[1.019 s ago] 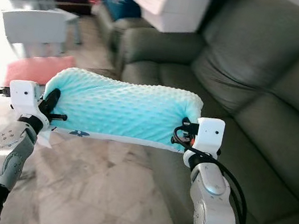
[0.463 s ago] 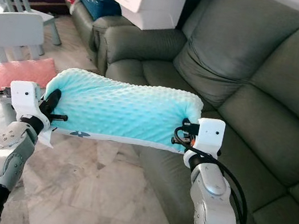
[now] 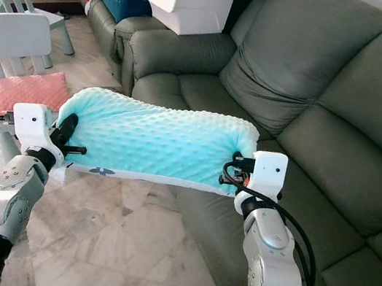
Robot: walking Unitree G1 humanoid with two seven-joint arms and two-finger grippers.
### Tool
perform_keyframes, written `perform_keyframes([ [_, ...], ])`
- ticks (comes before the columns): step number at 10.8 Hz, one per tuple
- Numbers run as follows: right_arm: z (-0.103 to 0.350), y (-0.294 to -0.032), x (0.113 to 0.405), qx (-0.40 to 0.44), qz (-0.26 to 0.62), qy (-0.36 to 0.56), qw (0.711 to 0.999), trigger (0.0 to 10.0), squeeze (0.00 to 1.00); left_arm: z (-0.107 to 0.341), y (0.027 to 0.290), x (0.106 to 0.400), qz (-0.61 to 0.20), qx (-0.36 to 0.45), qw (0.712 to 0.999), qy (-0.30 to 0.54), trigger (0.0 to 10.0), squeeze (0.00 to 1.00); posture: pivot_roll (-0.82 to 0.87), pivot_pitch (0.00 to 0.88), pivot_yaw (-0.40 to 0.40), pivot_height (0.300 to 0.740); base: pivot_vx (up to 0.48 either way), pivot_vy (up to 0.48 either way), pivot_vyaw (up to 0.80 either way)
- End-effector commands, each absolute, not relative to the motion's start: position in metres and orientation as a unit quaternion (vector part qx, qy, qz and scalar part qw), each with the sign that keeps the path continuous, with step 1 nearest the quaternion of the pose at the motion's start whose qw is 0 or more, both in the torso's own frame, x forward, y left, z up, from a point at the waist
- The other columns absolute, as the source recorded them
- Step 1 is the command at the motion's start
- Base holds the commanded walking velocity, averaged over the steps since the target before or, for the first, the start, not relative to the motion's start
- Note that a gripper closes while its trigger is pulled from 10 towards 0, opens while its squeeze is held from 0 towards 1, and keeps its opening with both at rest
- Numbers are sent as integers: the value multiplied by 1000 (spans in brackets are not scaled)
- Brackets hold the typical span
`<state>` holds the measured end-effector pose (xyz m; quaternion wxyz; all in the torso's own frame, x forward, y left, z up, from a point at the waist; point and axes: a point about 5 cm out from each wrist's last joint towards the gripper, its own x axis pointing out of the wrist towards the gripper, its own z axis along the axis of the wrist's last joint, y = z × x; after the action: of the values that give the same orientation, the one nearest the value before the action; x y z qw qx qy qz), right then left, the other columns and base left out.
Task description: Move the pillow to the sofa
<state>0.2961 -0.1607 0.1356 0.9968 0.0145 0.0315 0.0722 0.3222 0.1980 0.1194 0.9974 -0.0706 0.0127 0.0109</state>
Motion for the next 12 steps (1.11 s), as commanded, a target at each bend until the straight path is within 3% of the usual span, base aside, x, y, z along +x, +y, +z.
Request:
perform_keyframes([
  [1,140,-167,297,19,54,25,998,10000,0,122,200,323,19,-66,998,7,10000,0,-169,0,7,740,0,0,-769],
  [3,141,-167,297,10,57,19,998,10000,0,122,200,322,17,-65,998,6,10000,0,-168,0,8,740,0,0,-778],
  [5,143,-166,296,-6,63,7,998,10000,0,122,200,322,17,-63,998,6,10000,0,-167,0,8,740,0,0,0],
  [12,141,-166,301,15,58,21,998,10000,0,123,200,324,15,-61,998,3,10000,0,-163,0,7,740,0,0,-800],
])
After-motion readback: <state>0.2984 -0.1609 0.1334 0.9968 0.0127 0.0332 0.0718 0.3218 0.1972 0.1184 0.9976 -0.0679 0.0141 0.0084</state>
